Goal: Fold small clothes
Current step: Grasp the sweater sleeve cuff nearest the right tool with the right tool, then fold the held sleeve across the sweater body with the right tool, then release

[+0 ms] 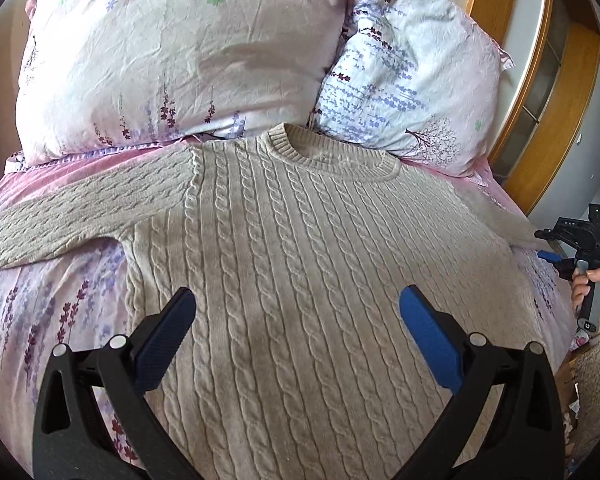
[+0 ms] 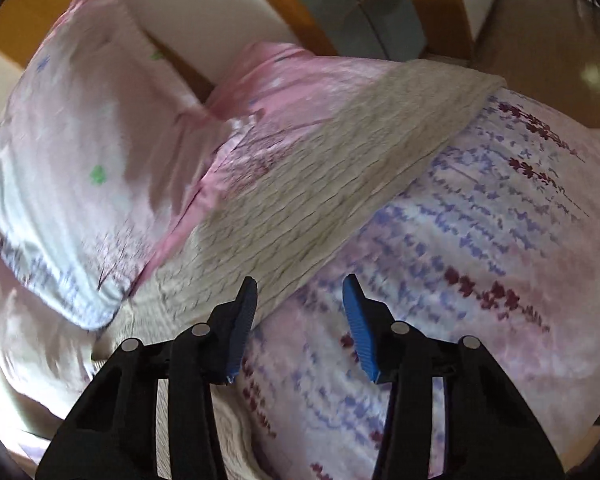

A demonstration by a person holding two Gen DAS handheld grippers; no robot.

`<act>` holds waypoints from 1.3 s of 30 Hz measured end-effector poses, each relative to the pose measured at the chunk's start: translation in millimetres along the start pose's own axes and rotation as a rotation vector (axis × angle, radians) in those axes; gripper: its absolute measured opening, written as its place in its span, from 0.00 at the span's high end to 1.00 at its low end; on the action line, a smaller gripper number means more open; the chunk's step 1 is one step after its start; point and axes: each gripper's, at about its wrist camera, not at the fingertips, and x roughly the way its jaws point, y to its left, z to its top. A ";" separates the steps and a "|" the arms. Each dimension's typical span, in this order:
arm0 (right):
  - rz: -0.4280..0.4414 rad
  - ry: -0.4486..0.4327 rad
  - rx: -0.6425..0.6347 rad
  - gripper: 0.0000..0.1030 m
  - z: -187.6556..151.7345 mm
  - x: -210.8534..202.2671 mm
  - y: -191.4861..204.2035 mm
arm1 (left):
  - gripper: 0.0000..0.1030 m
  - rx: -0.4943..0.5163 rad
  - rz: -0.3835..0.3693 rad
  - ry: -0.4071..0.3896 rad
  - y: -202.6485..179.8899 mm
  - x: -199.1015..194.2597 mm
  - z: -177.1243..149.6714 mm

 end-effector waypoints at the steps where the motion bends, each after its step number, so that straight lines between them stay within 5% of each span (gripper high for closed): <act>1: -0.010 -0.001 0.032 0.56 4.9 4.0 -5.3 | 0.02 -0.001 -0.003 0.000 1.6 2.0 3.2; 18: -0.084 -0.106 0.121 0.83 31.5 25.4 -18.2 | 0.02 -0.017 -0.009 0.012 16.0 31.0 21.5; 25: -0.068 -0.236 -0.034 0.91 29.3 7.8 14.3 | 0.02 -0.035 -0.030 0.012 23.7 34.6 23.1; 30: 0.108 -0.303 -0.248 0.91 9.0 -21.3 79.9 | 0.02 -0.053 -0.030 0.000 28.3 35.0 23.3; 35: 0.311 -0.183 -0.479 0.91 -50.3 -13.6 146.5 | 0.02 -0.050 -0.049 -0.003 26.3 34.8 22.3; 39: 0.305 0.047 -0.574 0.91 -98.5 39.1 164.2 | 0.02 -0.028 -0.049 -0.010 22.8 32.4 21.2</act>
